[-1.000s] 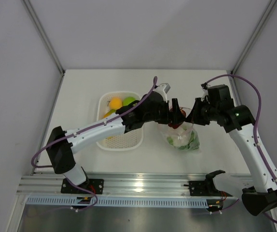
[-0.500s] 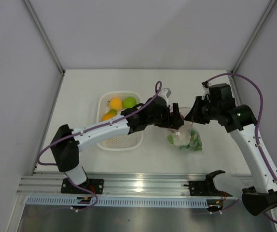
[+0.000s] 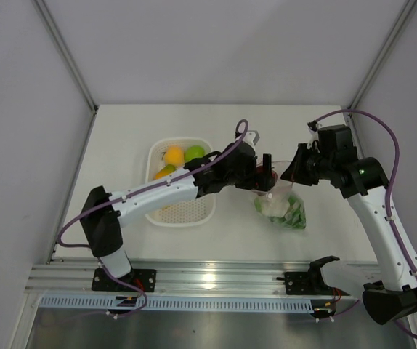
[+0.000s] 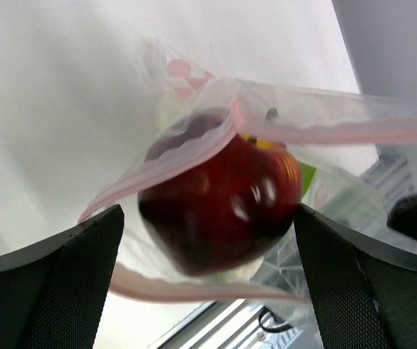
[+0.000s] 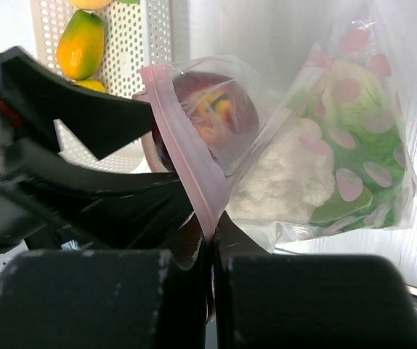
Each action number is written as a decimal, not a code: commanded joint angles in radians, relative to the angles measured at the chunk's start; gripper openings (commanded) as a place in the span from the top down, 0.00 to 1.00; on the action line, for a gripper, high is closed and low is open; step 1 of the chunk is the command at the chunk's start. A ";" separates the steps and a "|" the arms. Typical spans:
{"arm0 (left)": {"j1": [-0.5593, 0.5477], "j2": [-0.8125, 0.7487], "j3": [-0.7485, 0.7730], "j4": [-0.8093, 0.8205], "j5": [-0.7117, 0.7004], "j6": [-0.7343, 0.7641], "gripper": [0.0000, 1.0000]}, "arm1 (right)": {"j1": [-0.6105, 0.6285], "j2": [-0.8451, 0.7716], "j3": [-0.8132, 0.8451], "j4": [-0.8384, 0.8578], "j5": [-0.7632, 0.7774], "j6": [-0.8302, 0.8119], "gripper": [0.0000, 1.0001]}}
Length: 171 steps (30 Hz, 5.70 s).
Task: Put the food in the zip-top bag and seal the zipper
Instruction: Place the fake fruit in the zipper food storage bag, then adjust the zipper on the food storage bag, then pick up the fake fruit from the bin.
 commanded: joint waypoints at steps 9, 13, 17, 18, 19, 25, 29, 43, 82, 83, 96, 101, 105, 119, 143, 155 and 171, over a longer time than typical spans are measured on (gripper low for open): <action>-0.004 -0.352 -0.183 -0.093 -0.171 0.101 0.00 | -0.010 -0.033 0.039 0.035 -0.042 -0.025 1.00; 0.001 -0.349 -0.228 -0.081 -0.154 0.093 0.03 | -0.012 -0.038 0.035 0.035 -0.050 -0.028 1.00; 0.013 -0.314 -0.220 -0.079 -0.121 0.070 0.15 | -0.012 -0.040 0.041 0.028 -0.049 -0.033 1.00; 0.018 -0.311 -0.223 -0.073 -0.114 0.066 0.16 | -0.012 -0.043 0.041 0.028 -0.049 -0.033 1.00; 0.021 -0.302 -0.225 -0.061 -0.107 0.062 0.18 | -0.012 -0.043 0.042 0.025 -0.049 -0.033 1.00; 0.053 -0.264 -0.225 -0.016 -0.036 0.041 0.34 | -0.012 -0.047 0.033 0.026 -0.047 -0.036 1.00; 0.073 -0.231 -0.227 0.028 0.076 0.018 0.44 | -0.012 -0.050 0.036 0.021 -0.039 -0.039 1.00; 0.081 -0.105 -0.092 0.078 0.340 -0.031 0.96 | -0.010 -0.038 -0.040 0.075 0.010 -0.050 1.00; 0.136 -0.099 -0.116 0.001 0.354 0.052 0.99 | -0.038 -0.136 -0.054 0.055 0.202 -0.044 1.00; 0.139 -0.107 -0.118 0.001 0.351 0.059 0.99 | -0.038 -0.138 -0.057 0.060 0.195 -0.044 1.00; 0.243 -0.547 -0.242 -0.110 0.038 0.132 0.00 | -0.037 -0.119 -0.073 0.069 0.171 -0.062 1.00; 0.346 -0.628 -0.347 -0.234 -0.016 0.046 0.01 | -0.035 -0.116 -0.074 0.071 0.159 -0.067 1.00; 0.464 -0.650 -0.449 -0.312 -0.057 -0.008 0.01 | -0.033 -0.121 -0.094 0.083 0.136 -0.067 1.00; 0.596 -0.396 -0.538 -0.322 0.030 -0.226 0.01 | -0.020 -0.121 -0.111 0.106 0.114 -0.067 1.00; 0.556 0.017 -0.337 -0.590 -0.326 -0.771 0.10 | -0.018 -0.104 -0.117 0.110 0.145 -0.091 1.00; 0.535 -0.007 -0.381 -0.484 -0.311 -0.697 0.76 | -0.021 -0.101 -0.116 0.107 0.140 -0.084 1.00; 0.245 -0.446 -0.256 -0.281 -0.127 -0.314 0.99 | -0.018 -0.050 -0.024 0.046 0.180 -0.084 1.00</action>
